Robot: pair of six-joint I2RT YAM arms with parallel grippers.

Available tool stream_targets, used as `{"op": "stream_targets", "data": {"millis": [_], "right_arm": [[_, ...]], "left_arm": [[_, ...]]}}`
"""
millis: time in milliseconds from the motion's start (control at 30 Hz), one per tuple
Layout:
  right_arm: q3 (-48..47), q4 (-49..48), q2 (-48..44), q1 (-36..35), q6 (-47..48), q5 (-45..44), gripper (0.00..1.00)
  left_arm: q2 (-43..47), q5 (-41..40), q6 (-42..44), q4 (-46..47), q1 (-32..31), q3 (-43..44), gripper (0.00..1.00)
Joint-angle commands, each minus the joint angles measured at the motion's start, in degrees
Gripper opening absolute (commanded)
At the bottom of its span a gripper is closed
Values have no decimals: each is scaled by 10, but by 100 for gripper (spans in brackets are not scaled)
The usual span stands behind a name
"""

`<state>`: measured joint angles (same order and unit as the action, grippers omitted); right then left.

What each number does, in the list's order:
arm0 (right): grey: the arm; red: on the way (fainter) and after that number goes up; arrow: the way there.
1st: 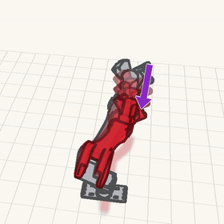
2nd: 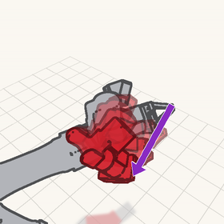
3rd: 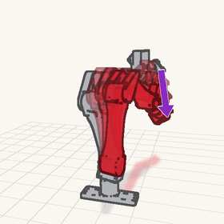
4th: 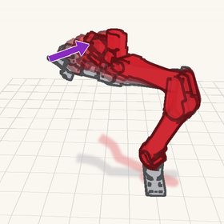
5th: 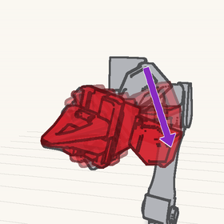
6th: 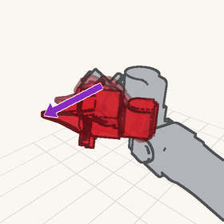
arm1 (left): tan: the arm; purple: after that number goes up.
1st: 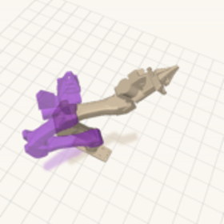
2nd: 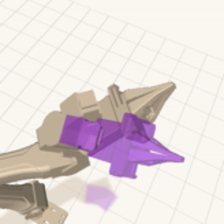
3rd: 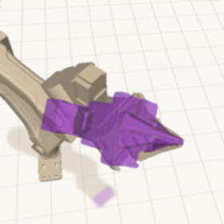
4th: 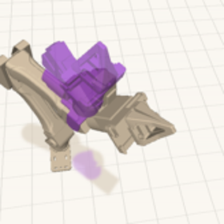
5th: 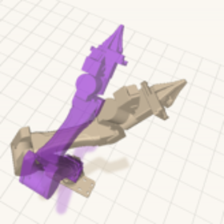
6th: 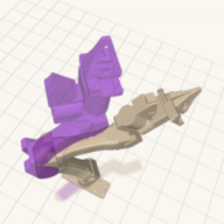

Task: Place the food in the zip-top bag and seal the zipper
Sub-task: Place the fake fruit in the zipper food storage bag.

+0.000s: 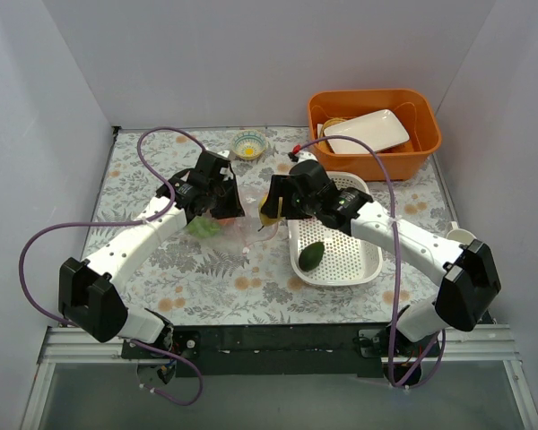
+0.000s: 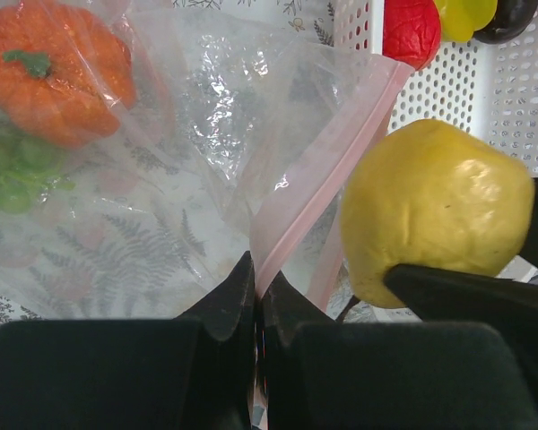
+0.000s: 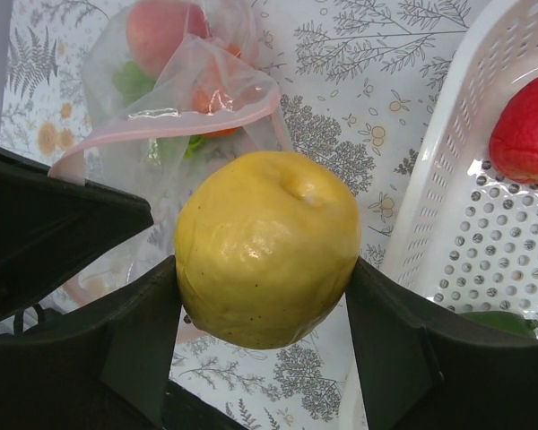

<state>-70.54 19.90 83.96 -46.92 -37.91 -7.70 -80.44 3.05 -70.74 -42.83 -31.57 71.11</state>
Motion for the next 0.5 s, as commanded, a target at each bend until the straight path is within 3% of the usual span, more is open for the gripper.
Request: {"op": "stream_targets", "data": {"millis": [0,367,467], "right_arm": [[-41,-21,19,-17,15,5,45],[-86,0,88,-41,36,14,49],[-101,15,103,-46,37,12,57]], "left_arm": [[0,8,2,7,-2,30,0],[8,11,-2,5,-3,35,0],[13,9,-3,6,-3,37,0]]}}
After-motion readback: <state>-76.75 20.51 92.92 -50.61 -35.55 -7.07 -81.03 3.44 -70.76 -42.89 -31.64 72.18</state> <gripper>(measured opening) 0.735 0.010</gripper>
